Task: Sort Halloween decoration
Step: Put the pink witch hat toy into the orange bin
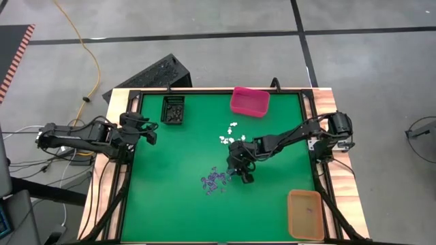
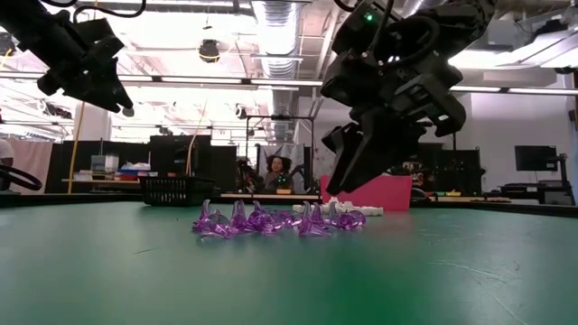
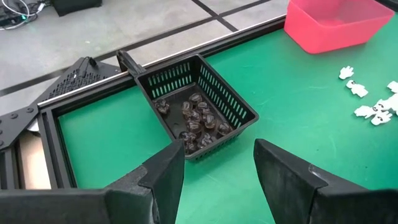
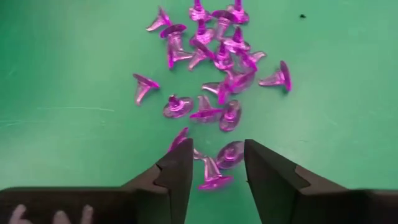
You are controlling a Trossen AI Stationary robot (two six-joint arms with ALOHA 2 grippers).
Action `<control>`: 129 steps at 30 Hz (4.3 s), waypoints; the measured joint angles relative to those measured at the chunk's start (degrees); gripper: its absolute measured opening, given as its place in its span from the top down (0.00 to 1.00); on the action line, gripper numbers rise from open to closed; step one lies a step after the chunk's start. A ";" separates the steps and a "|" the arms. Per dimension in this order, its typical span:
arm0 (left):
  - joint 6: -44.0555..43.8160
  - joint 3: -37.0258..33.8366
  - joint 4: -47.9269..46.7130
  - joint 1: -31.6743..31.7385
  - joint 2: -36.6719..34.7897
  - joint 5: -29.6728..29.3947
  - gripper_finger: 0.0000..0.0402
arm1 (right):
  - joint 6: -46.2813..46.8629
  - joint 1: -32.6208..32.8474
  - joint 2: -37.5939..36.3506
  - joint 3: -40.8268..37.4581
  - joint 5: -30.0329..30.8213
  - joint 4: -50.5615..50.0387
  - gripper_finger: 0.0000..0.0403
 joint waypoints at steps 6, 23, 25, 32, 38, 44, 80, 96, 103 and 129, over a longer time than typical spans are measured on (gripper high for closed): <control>-0.07 0.00 -0.17 0.01 0.02 0.00 0.54 | -1.37 -0.43 0.00 0.00 1.08 0.70 0.57; 0.21 0.00 -0.48 0.01 0.00 0.16 0.54 | 0.28 -0.27 3.67 0.00 0.99 4.49 0.60; 0.31 0.00 -0.48 0.00 0.00 0.17 0.54 | 0.75 -0.34 3.83 0.05 1.02 4.39 0.60; 0.33 0.00 -0.46 0.00 0.01 0.15 0.54 | 1.10 -0.34 3.91 -0.02 2.48 3.78 0.68; 0.35 0.00 -0.44 0.00 0.01 0.20 0.54 | 1.08 -0.34 3.91 -0.02 2.48 3.37 0.82; 0.35 0.00 -0.44 0.02 0.02 0.20 0.54 | 1.10 -0.34 3.91 0.00 2.48 3.42 0.91; 1.66 0.00 -0.33 0.00 0.00 0.26 0.54 | 64.41 29.38 -31.15 0.00 4.18 -46.32 0.95; 1.40 0.00 -0.33 0.00 0.02 0.26 0.54 | 94.70 52.57 -22.47 0.00 9.72 -49.24 0.79; 0.92 0.00 -0.33 0.00 0.00 0.26 0.54 | 94.32 52.66 -20.44 -0.02 8.73 -48.15 0.66; 1.64 0.00 -0.20 0.02 0.00 0.27 0.54 | 34.16 14.77 -24.18 5.46 21.25 -42.53 0.64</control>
